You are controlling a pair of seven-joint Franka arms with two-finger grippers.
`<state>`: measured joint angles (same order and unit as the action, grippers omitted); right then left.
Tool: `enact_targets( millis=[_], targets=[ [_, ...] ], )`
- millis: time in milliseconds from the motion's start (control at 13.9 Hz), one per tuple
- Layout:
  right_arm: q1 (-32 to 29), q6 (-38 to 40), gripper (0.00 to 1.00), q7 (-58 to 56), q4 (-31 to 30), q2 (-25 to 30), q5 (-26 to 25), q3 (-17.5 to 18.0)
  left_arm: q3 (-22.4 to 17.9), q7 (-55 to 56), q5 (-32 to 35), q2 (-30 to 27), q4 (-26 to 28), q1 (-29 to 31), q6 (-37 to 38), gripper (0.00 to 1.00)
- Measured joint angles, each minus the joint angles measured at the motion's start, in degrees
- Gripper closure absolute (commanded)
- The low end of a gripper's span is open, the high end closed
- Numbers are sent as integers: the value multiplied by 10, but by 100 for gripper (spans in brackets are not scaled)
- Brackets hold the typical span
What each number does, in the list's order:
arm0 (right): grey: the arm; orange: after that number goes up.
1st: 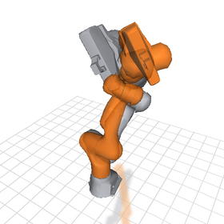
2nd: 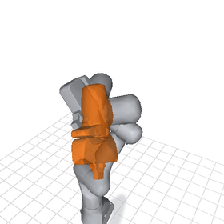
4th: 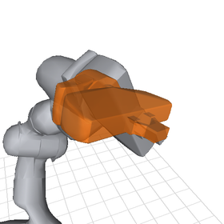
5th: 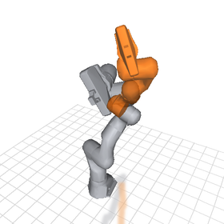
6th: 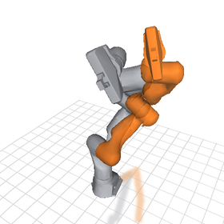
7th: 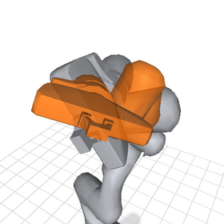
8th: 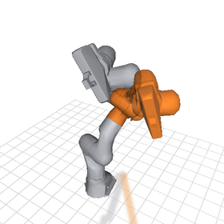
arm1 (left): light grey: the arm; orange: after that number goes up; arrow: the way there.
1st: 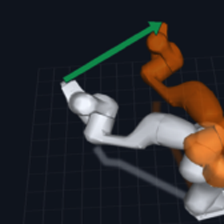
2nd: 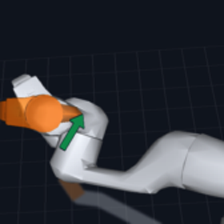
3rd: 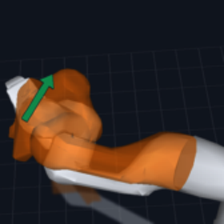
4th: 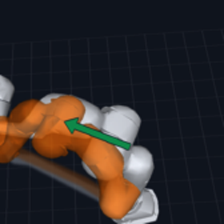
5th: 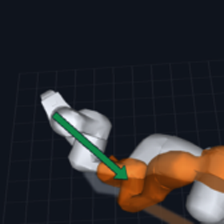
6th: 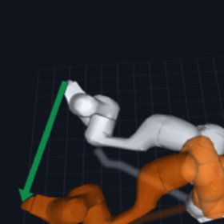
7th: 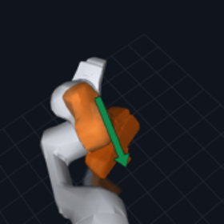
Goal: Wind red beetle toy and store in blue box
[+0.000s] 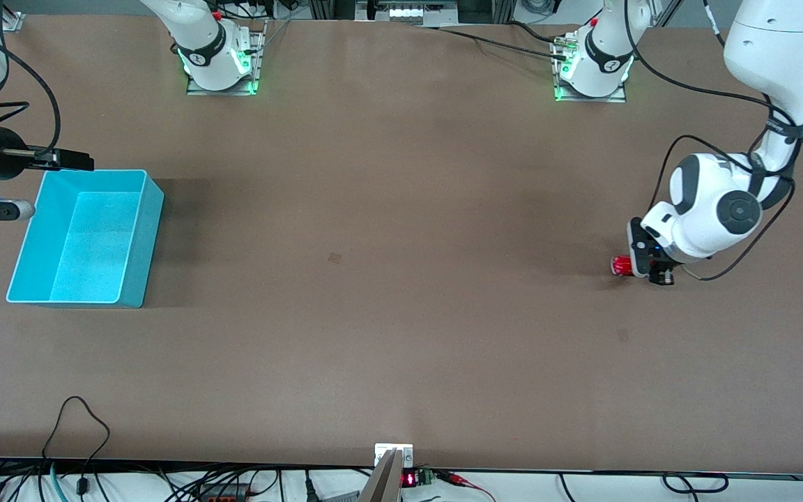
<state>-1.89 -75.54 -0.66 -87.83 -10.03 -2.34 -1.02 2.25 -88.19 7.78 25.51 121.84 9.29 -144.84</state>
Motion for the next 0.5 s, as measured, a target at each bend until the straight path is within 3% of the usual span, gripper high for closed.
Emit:
enact_targets(
  millis=[215,287,431,503],
  targets=[
    [0,0,0,0,0,0,0,0,0,-57,0,11,-18,60,0,75],
    [0,0,0,0,0,0,0,0,0,-76,0,15,-24,73,0,65],
    [0,0,0,0,0,0,0,0,0,-90,0,18,-29,84,1,0],
    [0,0,0,0,0,0,0,0,0,-92,0,20,-30,84,1,0]
  ],
)
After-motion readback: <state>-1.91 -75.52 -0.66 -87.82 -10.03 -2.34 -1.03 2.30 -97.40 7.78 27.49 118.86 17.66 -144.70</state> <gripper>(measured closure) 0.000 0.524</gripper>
